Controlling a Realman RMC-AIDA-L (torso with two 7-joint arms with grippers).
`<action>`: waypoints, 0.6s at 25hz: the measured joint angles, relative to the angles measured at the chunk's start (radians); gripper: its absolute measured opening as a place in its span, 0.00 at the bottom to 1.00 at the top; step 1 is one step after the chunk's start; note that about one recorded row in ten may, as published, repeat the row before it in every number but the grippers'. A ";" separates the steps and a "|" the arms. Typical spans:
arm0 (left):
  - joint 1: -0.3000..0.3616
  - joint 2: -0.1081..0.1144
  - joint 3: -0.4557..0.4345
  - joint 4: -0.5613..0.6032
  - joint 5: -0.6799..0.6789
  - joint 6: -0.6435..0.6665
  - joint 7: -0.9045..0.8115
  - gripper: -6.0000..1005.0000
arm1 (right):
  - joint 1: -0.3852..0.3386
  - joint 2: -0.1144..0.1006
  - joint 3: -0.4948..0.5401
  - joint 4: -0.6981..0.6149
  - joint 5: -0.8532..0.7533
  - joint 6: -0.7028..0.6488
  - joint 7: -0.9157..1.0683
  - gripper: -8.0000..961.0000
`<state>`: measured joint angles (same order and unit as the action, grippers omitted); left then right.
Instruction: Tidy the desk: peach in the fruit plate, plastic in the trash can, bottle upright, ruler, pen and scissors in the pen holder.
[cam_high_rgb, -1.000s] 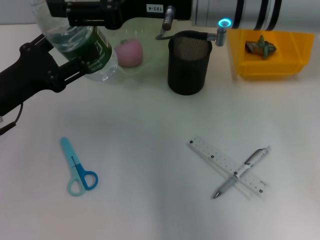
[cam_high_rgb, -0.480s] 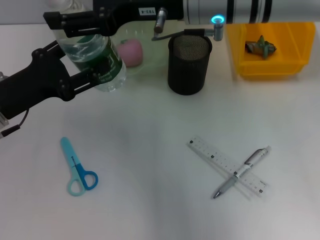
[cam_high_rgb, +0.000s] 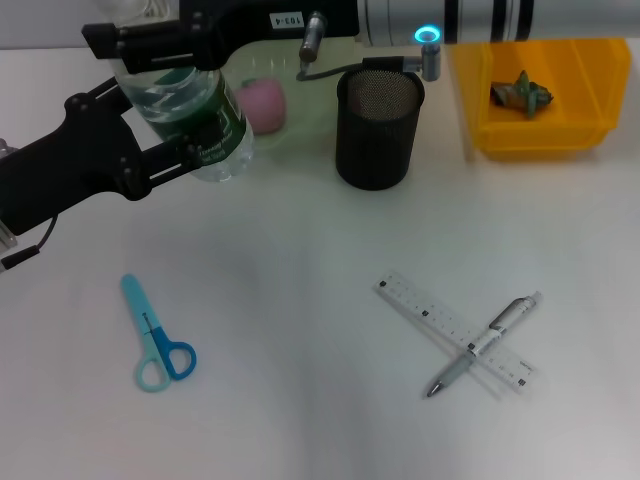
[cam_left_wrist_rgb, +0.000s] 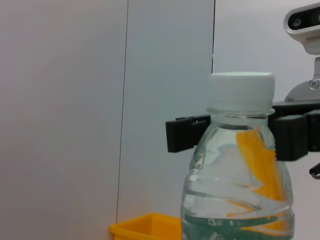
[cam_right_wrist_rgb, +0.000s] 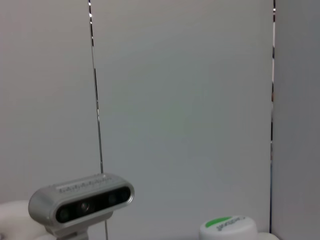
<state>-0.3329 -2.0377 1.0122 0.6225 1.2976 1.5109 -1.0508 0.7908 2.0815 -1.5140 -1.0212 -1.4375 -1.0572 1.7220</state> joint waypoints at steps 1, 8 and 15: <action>0.000 0.000 0.000 0.000 0.000 0.000 0.000 0.77 | 0.001 0.000 0.000 0.000 -0.004 -0.002 0.002 0.82; -0.006 0.001 0.000 0.001 0.007 -0.002 0.000 0.77 | 0.000 0.000 -0.001 0.000 -0.007 -0.002 0.000 0.82; -0.015 -0.004 -0.002 0.001 0.028 -0.002 -0.001 0.77 | 0.008 0.000 -0.003 0.000 -0.009 -0.003 -0.002 0.81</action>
<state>-0.3477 -2.0420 1.0099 0.6235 1.3255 1.5093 -1.0518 0.7985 2.0815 -1.5172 -1.0209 -1.4469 -1.0604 1.7200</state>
